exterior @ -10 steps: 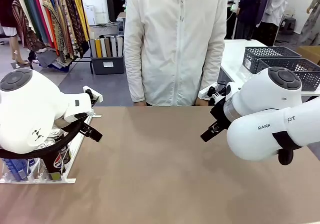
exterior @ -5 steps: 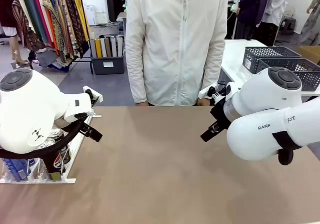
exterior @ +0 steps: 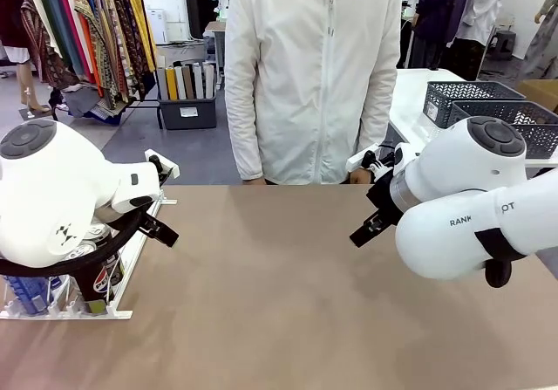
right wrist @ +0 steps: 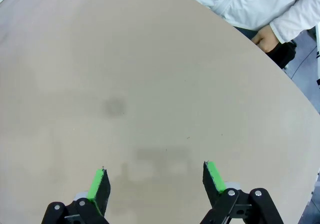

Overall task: Retrieve and store the cans from the dispenser.
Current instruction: Pick up one can from the Automatic Can Dispenser and place it in the middle of the table.

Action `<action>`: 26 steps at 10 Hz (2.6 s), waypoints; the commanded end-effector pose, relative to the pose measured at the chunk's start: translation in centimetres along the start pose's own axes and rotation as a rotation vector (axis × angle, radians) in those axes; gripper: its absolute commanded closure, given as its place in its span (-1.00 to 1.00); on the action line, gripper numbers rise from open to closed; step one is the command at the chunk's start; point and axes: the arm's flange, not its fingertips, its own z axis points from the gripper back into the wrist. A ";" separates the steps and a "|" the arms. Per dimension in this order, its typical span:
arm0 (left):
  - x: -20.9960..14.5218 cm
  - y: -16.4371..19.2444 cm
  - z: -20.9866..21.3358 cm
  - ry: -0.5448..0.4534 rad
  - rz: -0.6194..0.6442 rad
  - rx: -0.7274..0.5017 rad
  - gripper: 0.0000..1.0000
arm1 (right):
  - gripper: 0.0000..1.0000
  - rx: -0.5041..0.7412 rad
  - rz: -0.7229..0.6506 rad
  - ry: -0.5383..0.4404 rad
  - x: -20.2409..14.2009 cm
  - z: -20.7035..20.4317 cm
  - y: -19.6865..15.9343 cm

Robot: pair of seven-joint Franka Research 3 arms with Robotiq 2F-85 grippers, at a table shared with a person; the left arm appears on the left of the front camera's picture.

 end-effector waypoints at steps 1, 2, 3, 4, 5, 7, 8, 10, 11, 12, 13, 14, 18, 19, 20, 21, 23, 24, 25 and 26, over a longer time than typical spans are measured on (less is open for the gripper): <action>0.0 0.0 0.0 0.000 0.000 0.000 -1.00 | -1.00 0.000 0.000 0.000 0.0 0.0 0.0; 0.0 0.0 0.0 0.000 0.000 0.000 -1.00 | -1.00 0.000 0.000 0.000 0.0 0.0 0.0; 0.0 0.0 0.0 0.000 0.000 0.000 -1.00 | -1.00 0.000 0.000 0.000 0.0 0.0 0.0; 0.3 0.0 0.5 -0.004 -0.029 -0.140 -1.00 | -1.00 0.024 0.037 0.081 -0.1 0.2 0.0; 0.7 -0.2 1.4 -0.004 -0.053 -0.319 -1.00 | -1.00 0.162 0.000 0.135 0.3 0.9 -0.3; 1.6 -0.7 3.5 0.069 -0.037 -0.603 -1.00 | -1.00 0.454 -0.118 0.152 0.6 3.7 -1.9; 2.3 -0.7 5.4 0.249 0.054 -0.735 -1.00 | -1.00 0.646 -0.291 0.118 0.6 6.4 -2.9; 1.8 1.6 11.0 0.270 0.249 -0.883 -1.00 | -1.00 0.970 -0.341 -0.012 -1.6 11.3 -6.5; 0.5 5.2 14.3 0.207 0.304 -1.019 -1.00 | -1.00 1.061 -0.325 -0.049 -3.4 13.5 -8.5; -2.0 10.2 17.3 0.067 0.451 -1.127 -1.00 | -1.00 1.084 -0.377 -0.085 -6.0 15.3 -11.2; -5.3 14.1 19.1 -0.053 0.570 -1.188 -1.00 | -1.00 1.083 -0.440 -0.115 -8.9 16.2 -13.3; -8.9 17.2 19.7 -0.136 0.660 -1.201 -1.00 | -1.00 1.082 -0.540 -0.157 -12.0 16.5 -15.8; -23.6 22.8 21.5 -0.439 0.997 -1.135 -1.00 | -1.00 1.016 -0.866 -0.398 -22.1 17.1 -22.4; -25.5 22.8 21.8 -0.500 1.050 -1.104 -1.00 | -1.00 1.015 -0.893 -0.386 -22.3 16.3 -22.8; -25.8 22.6 21.8 -0.505 1.086 -1.027 -1.00 | -1.00 0.995 -0.906 -0.382 -21.5 15.4 -22.8; -25.8 23.7 21.5 -0.408 1.046 -1.108 -1.00 | -1.00 0.820 -0.932 -0.372 -20.3 14.7 -22.2; -25.8 23.7 21.5 -0.408 1.046 -1.108 -1.00 | -1.00 1.004 -0.935 -0.357 -23.6 16.6 -23.3; -25.8 23.7 21.5 -0.408 1.046 -1.108 -1.00 | -1.00 1.004 -0.935 -0.357 -23.6 16.6 -23.3; -25.8 23.7 21.5 -0.408 1.046 -1.108 -1.00 | -1.00 1.004 -0.935 -0.357 -23.6 16.6 -23.3; -25.8 23.7 21.5 -0.408 1.046 -1.108 -1.00 | -1.00 1.004 -0.935 -0.357 -23.6 16.6 -23.3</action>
